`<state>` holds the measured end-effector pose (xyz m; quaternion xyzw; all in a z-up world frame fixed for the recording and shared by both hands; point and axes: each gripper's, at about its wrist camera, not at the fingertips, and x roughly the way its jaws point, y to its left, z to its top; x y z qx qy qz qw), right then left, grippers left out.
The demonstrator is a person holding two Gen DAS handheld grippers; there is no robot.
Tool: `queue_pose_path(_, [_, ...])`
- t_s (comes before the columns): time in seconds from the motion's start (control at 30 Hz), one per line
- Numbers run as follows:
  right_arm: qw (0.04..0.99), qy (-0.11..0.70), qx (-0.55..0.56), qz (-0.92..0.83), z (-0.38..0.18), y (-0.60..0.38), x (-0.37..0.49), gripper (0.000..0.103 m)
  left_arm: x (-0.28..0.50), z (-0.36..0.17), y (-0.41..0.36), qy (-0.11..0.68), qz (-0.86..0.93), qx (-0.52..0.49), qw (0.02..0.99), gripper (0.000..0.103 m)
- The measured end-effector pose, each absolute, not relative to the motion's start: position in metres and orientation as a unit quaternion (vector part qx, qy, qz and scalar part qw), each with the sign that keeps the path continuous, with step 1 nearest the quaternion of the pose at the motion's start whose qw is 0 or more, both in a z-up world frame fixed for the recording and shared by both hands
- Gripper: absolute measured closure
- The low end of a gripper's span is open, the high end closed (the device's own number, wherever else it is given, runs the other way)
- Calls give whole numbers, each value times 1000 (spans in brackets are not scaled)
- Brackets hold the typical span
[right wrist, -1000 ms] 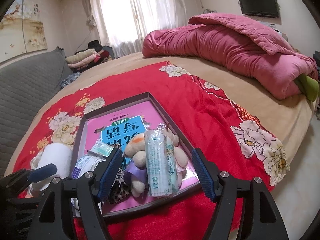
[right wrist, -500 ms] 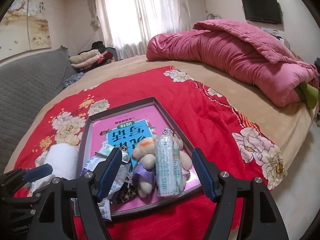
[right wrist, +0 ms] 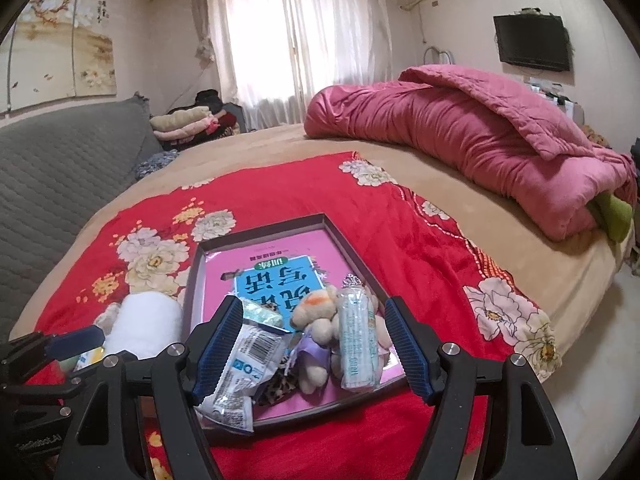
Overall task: Organize soft objects
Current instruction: 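Move both open tools back toward the green sponge and yellow packets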
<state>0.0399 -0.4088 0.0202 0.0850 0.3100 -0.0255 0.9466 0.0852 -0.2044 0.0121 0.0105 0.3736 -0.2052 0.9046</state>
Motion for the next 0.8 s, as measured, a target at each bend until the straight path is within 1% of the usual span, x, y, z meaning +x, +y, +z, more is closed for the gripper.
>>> queue_pose_path(0.27, [953,297,68,-8,40,-387,31,28,71,21,-177,371,-189,-2,909,40])
queue_pose_path(0.8, [957,277,29,84,77,-309,5,28,42,45,-79,349,-130,-48,927,40])
